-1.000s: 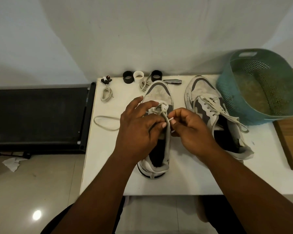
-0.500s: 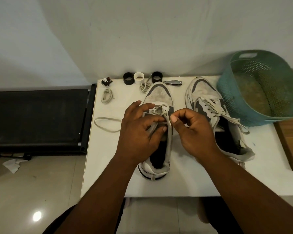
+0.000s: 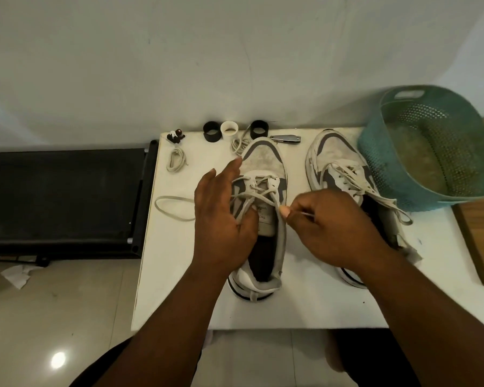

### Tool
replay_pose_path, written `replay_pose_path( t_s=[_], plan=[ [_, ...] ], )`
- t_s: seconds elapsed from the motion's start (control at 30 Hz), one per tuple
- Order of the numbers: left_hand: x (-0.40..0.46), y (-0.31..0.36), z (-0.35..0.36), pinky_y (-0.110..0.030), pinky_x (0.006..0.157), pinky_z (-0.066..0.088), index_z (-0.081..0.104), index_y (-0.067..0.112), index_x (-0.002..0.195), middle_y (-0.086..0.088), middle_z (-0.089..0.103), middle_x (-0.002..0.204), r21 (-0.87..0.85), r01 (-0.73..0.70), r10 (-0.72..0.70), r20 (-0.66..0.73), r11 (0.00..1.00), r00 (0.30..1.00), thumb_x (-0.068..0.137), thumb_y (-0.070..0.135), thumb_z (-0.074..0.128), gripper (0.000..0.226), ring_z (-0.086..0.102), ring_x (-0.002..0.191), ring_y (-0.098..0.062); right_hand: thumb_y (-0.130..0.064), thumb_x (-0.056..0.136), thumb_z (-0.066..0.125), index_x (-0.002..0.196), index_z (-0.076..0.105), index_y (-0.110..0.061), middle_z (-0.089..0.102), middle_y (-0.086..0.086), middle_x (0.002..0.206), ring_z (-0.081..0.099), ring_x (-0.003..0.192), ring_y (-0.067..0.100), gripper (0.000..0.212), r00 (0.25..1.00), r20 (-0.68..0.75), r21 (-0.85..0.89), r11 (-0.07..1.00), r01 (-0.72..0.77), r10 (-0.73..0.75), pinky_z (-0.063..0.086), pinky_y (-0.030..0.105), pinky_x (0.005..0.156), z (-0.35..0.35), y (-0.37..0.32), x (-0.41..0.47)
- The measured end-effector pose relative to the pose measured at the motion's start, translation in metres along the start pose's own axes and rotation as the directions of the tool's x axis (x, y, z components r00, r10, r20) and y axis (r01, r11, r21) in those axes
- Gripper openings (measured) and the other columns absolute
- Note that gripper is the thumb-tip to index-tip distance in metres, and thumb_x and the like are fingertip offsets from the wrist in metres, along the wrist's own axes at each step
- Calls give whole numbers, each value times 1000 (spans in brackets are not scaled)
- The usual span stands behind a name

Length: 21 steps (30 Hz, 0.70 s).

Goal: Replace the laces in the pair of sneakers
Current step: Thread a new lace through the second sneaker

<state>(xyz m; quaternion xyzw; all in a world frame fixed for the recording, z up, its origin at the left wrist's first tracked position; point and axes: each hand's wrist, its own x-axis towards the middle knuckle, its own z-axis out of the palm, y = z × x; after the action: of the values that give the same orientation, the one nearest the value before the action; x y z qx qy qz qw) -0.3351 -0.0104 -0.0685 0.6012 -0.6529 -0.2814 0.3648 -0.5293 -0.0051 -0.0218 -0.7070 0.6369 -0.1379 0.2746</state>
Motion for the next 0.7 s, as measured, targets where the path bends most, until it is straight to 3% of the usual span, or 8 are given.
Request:
replay_pose_path(
  t_s=[0.1,0.2,0.27,0.33,0.4,0.43,0.57,0.7],
  plan=[
    [0,1,-1,-56,116,36,33,32,156,7,51,147,-48,21,-21,-17,999,1000,84,19,71,83,31,148,-25,-32,101,50,77,60,-11,56,-4,74,48,65,3,33,960,-268,621,776,112,77,41,23,63,-2,-9,3],
    [0,-1,-1,-54,116,36,33,32,156,9,52,144,-56,19,-21,-29,998,999,83,16,72,84,34,146,-22,-25,98,42,87,69,-18,69,4,98,65,101,20,31,966,-218,976,32,215,139,51,30,92,-11,-14,3],
    [-1,-2,0,-49,116,36,34,32,156,11,52,142,-60,18,-20,-37,998,999,84,13,73,84,35,143,-19,-27,98,41,68,59,-21,59,1,65,61,63,18,35,983,-100,982,-143,122,152,54,32,65,-16,-20,1],
    [-1,-2,1,-38,115,36,34,34,155,11,53,141,-72,20,-23,-42,997,999,86,12,75,83,36,142,-14,-32,95,55,79,54,-21,47,-1,58,42,45,10,20,967,-72,957,291,-3,245,39,25,48,-18,-20,0],
    [0,-3,1,-20,110,32,33,35,155,12,53,138,-72,10,-14,-55,997,998,88,12,75,83,37,138,-8,-45,92,65,107,57,-33,59,-11,71,54,60,3,21,973,-111,352,923,-153,204,46,27,58,-14,-10,1],
    [0,-3,2,-12,107,29,33,35,156,12,53,137,-70,4,-8,-63,998,998,89,13,75,82,38,136,-6,-51,91,64,110,57,-37,62,-14,75,58,67,0,25,989,-49,81,988,-133,137,49,28,64,-9,-7,0],
    [-1,-4,2,-2,104,25,34,34,155,11,54,136,-76,-8,2,-79,997,997,90,15,76,80,39,135,-4,-42,93,66,72,61,-18,56,-8,58,49,52,5,32,998,-58,332,943,-10,31,40,20,52,-4,-8,-2],
    [0,-4,4,-1,103,24,35,35,154,10,54,137,-64,-21,17,-64,998,998,90,13,77,80,38,135,-1,-19,90,65,59,55,-17,69,6,84,51,63,13,33,960,-250,829,540,147,122,40,22,57,-10,-14,0]
  ],
)
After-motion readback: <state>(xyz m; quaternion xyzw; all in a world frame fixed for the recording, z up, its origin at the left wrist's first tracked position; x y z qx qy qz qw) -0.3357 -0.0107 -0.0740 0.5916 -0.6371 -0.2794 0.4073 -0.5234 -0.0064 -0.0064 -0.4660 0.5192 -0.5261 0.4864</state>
